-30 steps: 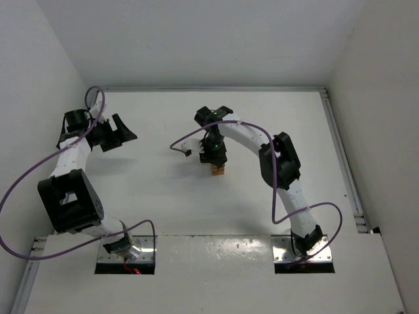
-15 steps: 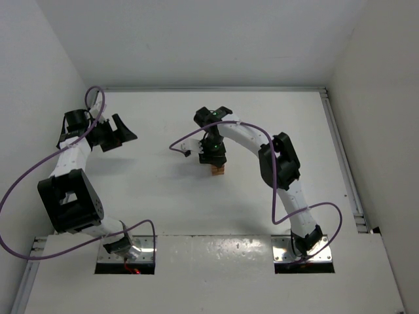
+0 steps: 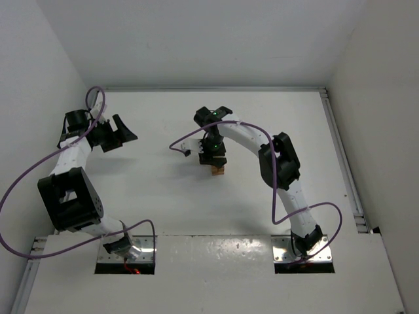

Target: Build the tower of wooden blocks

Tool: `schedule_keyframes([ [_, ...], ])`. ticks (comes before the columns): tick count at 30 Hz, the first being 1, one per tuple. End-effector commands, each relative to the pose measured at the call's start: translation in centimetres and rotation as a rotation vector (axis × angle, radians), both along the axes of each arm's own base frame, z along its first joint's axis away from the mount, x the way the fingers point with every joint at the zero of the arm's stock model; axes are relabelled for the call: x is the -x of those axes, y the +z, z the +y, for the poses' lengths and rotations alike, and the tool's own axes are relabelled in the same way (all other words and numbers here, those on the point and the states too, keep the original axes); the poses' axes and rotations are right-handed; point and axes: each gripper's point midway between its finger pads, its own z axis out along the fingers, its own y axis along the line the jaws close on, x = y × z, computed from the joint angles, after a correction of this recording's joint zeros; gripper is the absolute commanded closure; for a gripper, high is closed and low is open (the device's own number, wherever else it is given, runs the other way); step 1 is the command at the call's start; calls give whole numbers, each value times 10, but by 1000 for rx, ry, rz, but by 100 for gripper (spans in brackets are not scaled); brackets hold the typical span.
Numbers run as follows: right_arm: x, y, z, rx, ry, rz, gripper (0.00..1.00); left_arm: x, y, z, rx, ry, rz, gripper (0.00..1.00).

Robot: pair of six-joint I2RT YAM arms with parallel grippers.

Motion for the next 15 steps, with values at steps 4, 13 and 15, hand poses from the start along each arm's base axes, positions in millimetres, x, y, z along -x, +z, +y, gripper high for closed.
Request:
schedule_keyframes([
  [4, -2, 9, 5, -7, 6, -16, 33, -9, 15, 4, -6, -5, -55, 11],
  [13, 3, 42, 11, -48, 27, -56, 11, -9, 15, 4, -6, -5, -55, 11],
  [15, 6, 50, 13, -56, 33, -65, 6, -9, 15, 4, -6, -5, -55, 11],
])
